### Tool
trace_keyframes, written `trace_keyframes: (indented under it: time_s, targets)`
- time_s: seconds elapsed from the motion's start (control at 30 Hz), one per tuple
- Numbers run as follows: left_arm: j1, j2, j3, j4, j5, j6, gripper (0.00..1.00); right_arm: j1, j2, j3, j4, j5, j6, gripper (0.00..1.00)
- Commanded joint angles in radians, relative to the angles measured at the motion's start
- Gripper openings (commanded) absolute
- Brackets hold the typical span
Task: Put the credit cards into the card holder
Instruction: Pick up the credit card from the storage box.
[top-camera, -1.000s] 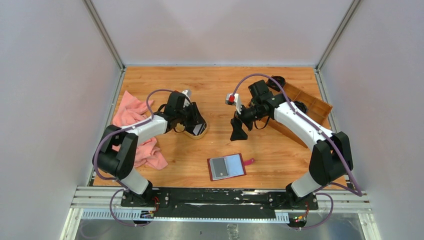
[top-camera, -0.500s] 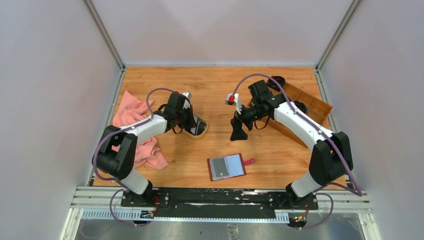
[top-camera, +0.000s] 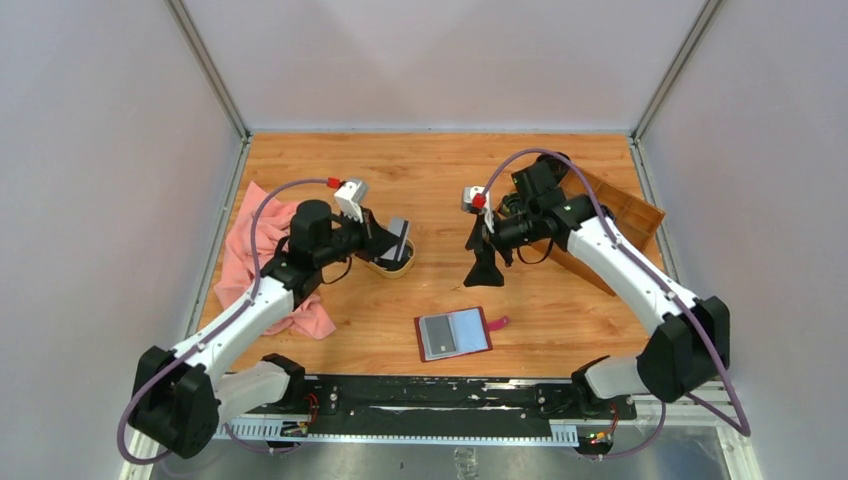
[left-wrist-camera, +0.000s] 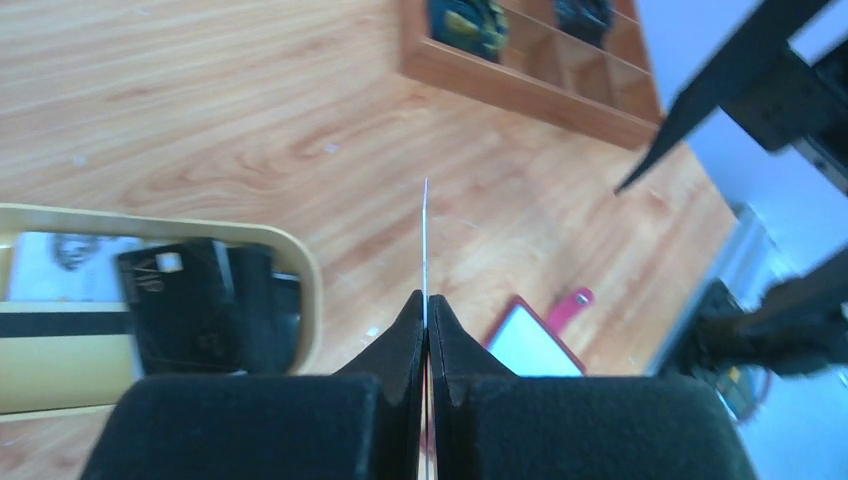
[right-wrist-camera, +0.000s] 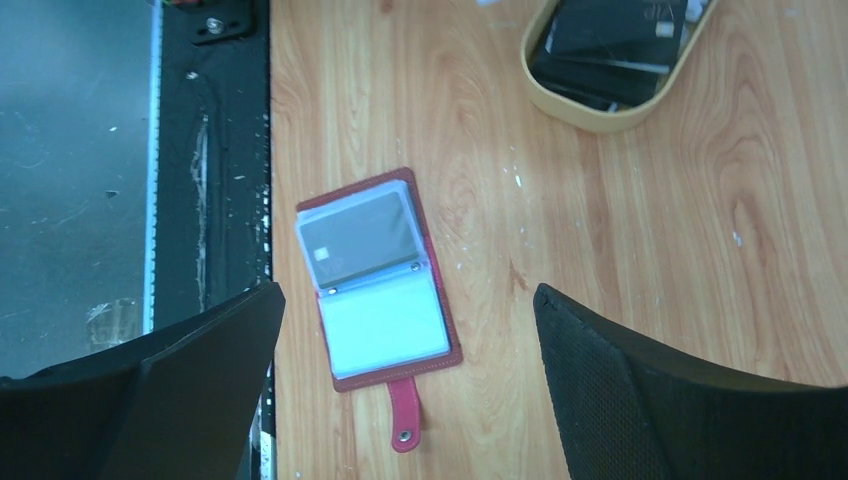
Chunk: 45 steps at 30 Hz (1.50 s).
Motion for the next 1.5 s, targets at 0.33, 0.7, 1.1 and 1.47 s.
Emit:
trace_keyframes:
  time_s: [0.33, 0.7, 1.1, 1.47]
  targets:
    - [-0.214, -0.331, -0.499, 0.788, -0.054, -0.433, 0.0, -0.035, -0.098, -0.107, 0.09, -0.43, 0.128, 1.0]
    - [-0.344, -0.016, -0.558, 1.305, -0.153, -0.558, 0.0, -0.065, -0.125, -0.304, 0.748, -0.361, 0.817, 0.86]
    - [-0.423, 0.217, -0.487, 1.454, -0.159, -0.593, 0.0, -0.066, -0.069, -0.314, 0.872, -0.365, 0.999, 0.54]
    - [-0.441, 0.259, -0.478, 1.454, -0.169, -0.593, 0.0, -0.06, -0.072, -0.341, 1.014, -0.408, 1.112, 0.32]
